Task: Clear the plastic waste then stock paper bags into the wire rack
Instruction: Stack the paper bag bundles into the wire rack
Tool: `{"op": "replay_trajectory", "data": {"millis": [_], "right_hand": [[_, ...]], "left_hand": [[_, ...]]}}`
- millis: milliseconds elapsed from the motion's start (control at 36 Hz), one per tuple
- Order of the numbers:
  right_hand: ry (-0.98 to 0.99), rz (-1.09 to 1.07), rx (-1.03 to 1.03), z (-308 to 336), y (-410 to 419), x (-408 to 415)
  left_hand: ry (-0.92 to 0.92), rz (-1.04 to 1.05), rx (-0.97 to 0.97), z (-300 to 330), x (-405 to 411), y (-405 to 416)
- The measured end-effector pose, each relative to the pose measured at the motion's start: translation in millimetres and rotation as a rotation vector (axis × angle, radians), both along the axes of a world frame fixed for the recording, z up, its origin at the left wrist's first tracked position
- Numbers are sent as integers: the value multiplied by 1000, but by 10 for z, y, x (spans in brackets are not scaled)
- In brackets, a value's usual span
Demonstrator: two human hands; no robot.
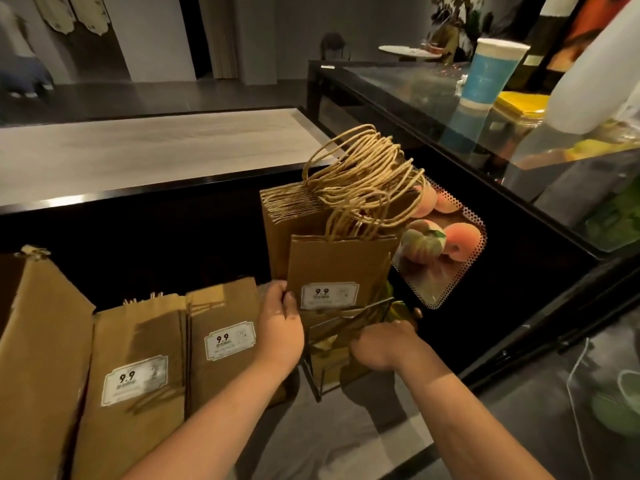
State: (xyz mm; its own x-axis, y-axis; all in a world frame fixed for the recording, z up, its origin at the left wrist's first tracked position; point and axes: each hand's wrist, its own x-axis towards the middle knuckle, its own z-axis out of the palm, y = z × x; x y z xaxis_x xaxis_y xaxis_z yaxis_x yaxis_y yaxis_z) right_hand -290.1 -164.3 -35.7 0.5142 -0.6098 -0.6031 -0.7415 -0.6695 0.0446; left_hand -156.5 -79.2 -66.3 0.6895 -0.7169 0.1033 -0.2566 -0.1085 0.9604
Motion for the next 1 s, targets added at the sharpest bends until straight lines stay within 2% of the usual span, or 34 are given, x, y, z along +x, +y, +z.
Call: {"op": "replay_trajectory", "data": {"millis": [111, 194, 278, 361, 444, 472, 583, 639, 722, 806, 917, 1000], "right_hand": [[33, -4, 2, 47, 30, 7], [-13, -80, -18, 43, 53, 2], [-230, -221, -86, -8, 114, -60], [-471, -325, -258, -161, 199, -132], [-575, -419, -312, -258, 283, -150], [-567, -442, -312, -256, 298, -143], [-474, -457, -308, -223, 296, -100], [-443, -471, -272, -205, 286, -87], [-515, -523, -273, -200, 274, -116], [-758, -626, -255, -174, 284, -188], [-1044, -736, -239, -137, 273, -214], [-1133, -758, -200, -86, 190, -157]], "left_hand": [[150, -41, 116, -155, -1, 40], [101, -74, 188, -116, 21, 67], [94, -76, 134, 42, -1, 42], [105, -106, 89, 128, -9, -30], [42, -153, 116, 158, 10, -34], [3, -173, 184, 160, 24, -24], [-188, -182, 663, 121, 70, 0], [-245, -187, 745, 106, 90, -9], [-197, -199, 697, 118, 103, -46], [-46, -200, 573, 154, 84, -51], [-96, -236, 507, 136, 117, -22], [-171, -260, 526, 109, 151, -32]]}}
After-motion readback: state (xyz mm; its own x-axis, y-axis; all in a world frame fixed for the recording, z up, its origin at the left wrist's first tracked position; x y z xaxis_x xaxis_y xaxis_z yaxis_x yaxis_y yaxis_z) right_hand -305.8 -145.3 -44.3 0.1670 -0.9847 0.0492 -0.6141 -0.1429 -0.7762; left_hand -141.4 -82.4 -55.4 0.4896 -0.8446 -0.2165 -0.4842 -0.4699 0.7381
